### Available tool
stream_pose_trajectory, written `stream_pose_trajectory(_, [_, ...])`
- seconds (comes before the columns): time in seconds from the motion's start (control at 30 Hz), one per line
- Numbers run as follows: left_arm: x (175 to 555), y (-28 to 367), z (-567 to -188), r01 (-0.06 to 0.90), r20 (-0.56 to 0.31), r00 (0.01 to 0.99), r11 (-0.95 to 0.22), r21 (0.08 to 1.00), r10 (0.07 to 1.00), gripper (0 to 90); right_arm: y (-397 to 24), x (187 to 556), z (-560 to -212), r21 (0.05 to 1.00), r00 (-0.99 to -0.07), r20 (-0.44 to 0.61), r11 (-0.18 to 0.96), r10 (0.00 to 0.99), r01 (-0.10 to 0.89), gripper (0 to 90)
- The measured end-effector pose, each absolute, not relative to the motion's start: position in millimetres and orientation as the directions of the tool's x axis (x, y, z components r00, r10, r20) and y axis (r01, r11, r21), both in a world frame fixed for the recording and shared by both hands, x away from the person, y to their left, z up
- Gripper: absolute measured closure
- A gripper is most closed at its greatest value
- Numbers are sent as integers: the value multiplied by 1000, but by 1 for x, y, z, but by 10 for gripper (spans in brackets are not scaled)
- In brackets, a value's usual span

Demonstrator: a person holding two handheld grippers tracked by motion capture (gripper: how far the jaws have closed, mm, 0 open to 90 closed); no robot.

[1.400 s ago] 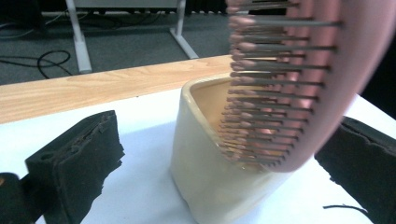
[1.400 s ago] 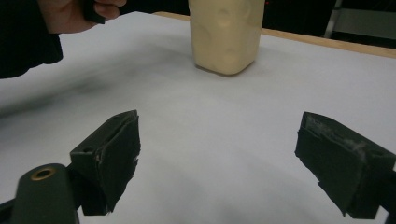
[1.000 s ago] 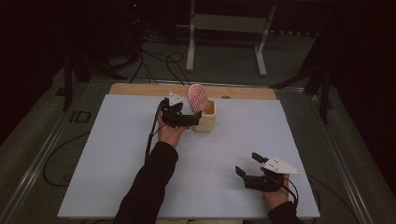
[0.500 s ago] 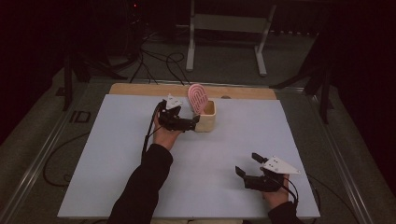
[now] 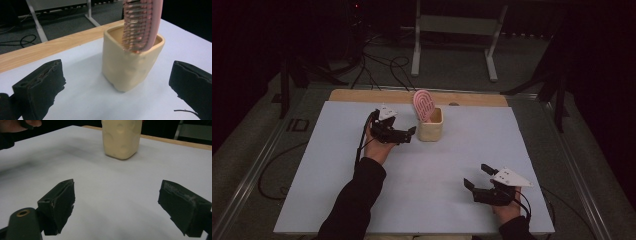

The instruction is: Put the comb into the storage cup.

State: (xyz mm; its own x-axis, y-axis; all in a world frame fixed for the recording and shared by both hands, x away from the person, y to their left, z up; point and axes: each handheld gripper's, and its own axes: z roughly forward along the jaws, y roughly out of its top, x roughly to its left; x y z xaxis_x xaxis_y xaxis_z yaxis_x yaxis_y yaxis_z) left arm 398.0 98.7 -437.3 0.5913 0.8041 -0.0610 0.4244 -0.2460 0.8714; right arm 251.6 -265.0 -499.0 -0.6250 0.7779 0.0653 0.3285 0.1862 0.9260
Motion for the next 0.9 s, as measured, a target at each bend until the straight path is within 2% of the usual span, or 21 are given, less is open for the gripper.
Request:
stream_pose_trajectory(0.43, [367,134,-442,421,-103,600,-203,884,793,3,-264,252,-500,924,-625,60,194,778,329,136])
stream_pose_trajectory(0.77, [341,170,-450,428,-150,558,-129,895,816,3,-264,252,-500,925,-625,56,195,779,326,135])
stream_pose_trajectory(0.9, [330,182,-457,427,-142,548,-130,895,824,3,-263,252,-501,925,-625,56,195,779,326,135])
